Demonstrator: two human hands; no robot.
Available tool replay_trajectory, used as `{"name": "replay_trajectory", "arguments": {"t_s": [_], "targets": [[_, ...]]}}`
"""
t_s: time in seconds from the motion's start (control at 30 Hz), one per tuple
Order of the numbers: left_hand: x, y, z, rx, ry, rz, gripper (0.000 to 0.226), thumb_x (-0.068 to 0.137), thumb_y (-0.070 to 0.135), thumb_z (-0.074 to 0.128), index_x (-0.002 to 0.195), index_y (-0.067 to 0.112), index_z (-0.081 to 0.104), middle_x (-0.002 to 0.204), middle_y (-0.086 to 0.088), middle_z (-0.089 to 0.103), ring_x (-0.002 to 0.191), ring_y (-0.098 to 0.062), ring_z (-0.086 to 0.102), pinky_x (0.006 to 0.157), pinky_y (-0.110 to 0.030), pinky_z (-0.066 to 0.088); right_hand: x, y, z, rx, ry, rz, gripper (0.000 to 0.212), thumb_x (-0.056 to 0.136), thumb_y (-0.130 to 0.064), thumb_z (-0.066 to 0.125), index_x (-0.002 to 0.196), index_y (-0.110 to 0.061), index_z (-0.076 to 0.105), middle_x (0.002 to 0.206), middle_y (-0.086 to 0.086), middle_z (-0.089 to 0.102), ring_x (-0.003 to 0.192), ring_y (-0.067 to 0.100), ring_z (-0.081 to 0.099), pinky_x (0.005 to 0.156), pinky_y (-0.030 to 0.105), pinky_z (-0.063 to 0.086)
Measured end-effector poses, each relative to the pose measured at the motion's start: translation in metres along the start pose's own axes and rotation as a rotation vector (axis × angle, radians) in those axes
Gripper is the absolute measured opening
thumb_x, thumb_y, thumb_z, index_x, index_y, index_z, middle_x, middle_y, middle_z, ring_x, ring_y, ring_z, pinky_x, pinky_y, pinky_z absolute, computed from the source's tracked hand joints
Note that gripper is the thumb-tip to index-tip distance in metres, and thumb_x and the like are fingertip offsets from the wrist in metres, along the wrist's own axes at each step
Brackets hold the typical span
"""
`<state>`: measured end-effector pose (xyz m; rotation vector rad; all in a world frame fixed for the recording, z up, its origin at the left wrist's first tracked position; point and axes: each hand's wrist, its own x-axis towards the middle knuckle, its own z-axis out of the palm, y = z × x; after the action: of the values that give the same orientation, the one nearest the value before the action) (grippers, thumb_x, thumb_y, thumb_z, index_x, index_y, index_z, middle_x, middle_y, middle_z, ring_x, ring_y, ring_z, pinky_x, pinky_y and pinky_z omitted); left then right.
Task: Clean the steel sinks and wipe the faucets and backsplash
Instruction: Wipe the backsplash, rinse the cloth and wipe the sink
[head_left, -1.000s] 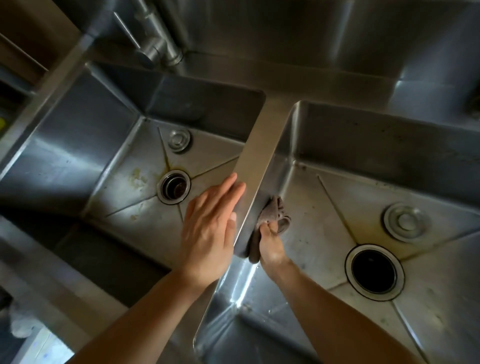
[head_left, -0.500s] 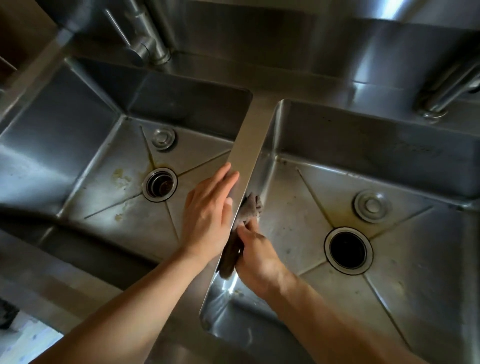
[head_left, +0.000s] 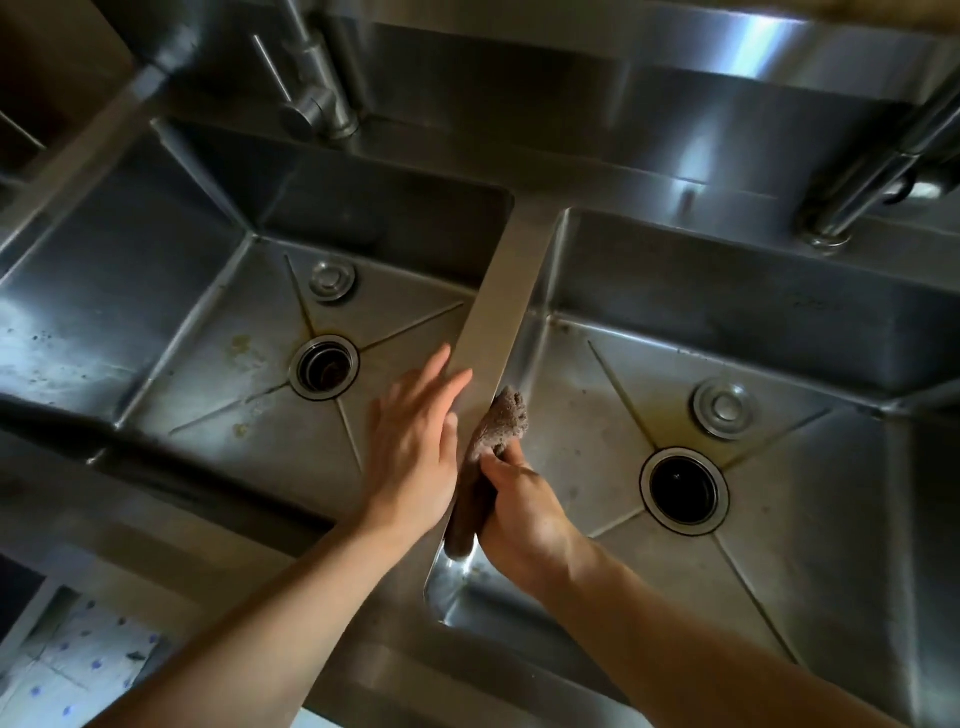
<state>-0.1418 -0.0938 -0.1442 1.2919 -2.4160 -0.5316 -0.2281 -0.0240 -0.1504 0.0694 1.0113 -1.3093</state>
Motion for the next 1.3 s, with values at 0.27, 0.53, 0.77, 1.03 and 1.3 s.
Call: {"name": "replay_trajectory", "arguments": {"t_s": [0.27, 0.53, 0.77, 1.03, 1.3], "targets": [[-0.038, -0.001, -0.002, 0.160, 0.001, 0.000, 0.047, 0.097, 0.027, 0.031, 0.141, 0.014, 0.044, 0.139, -0.001, 0.051, 0.121, -0.022, 0.051, 0.094, -0.043, 0.043, 0.044, 0.028, -0.029, -0.301, 0.284, 0.174, 0.017, 0.098, -0.009, 0.037, 0.082, -0.009, 0.043, 0.065, 0.013, 0.041, 0.059, 0.026, 0.043, 0.057, 0.036, 0.039], [-0.037, 0.001, -0.001, 0.175, -0.004, -0.039, 0.048, 0.095, 0.022, 0.031, 0.142, 0.017, 0.041, 0.140, -0.001, 0.050, 0.123, -0.017, 0.049, 0.097, -0.033, 0.037, 0.066, 0.030, -0.046, -0.260, 0.254, 0.241, 0.031, 0.100, -0.008, 0.038, 0.130, -0.007, 0.046, 0.096, 0.006, 0.053, 0.080, 0.016, 0.052, 0.074, 0.031, 0.047], [-0.037, 0.003, -0.001, 0.168, 0.008, -0.051, 0.047, 0.094, 0.022, 0.034, 0.140, 0.015, 0.043, 0.137, -0.001, 0.052, 0.119, -0.018, 0.050, 0.092, -0.031, 0.037, -0.024, -0.002, -0.012, 0.063, -0.029, 0.404, 0.031, 0.102, -0.005, 0.030, 0.120, -0.025, 0.046, 0.101, 0.000, 0.058, 0.081, 0.000, 0.058, 0.074, 0.019, 0.045], [-0.036, 0.003, 0.000, 0.142, -0.013, -0.114, 0.052, 0.090, 0.023, 0.033, 0.140, 0.018, 0.044, 0.137, 0.002, 0.052, 0.119, -0.016, 0.048, 0.096, -0.030, 0.035, 0.033, 0.026, -0.030, -0.128, 0.351, 0.449, 0.028, 0.098, -0.010, 0.045, 0.121, 0.003, 0.052, 0.084, 0.014, 0.057, 0.075, 0.023, 0.056, 0.072, 0.036, 0.048], [-0.039, 0.002, -0.001, 0.144, 0.006, -0.114, 0.050, 0.091, 0.025, 0.035, 0.139, 0.019, 0.046, 0.135, 0.003, 0.055, 0.115, -0.018, 0.053, 0.093, -0.034, 0.040, 0.054, 0.041, -0.041, -0.279, 0.374, 0.497, 0.017, 0.094, -0.020, 0.047, 0.100, -0.008, 0.057, 0.102, 0.015, 0.061, 0.086, 0.027, 0.060, 0.082, 0.039, 0.051]]}}
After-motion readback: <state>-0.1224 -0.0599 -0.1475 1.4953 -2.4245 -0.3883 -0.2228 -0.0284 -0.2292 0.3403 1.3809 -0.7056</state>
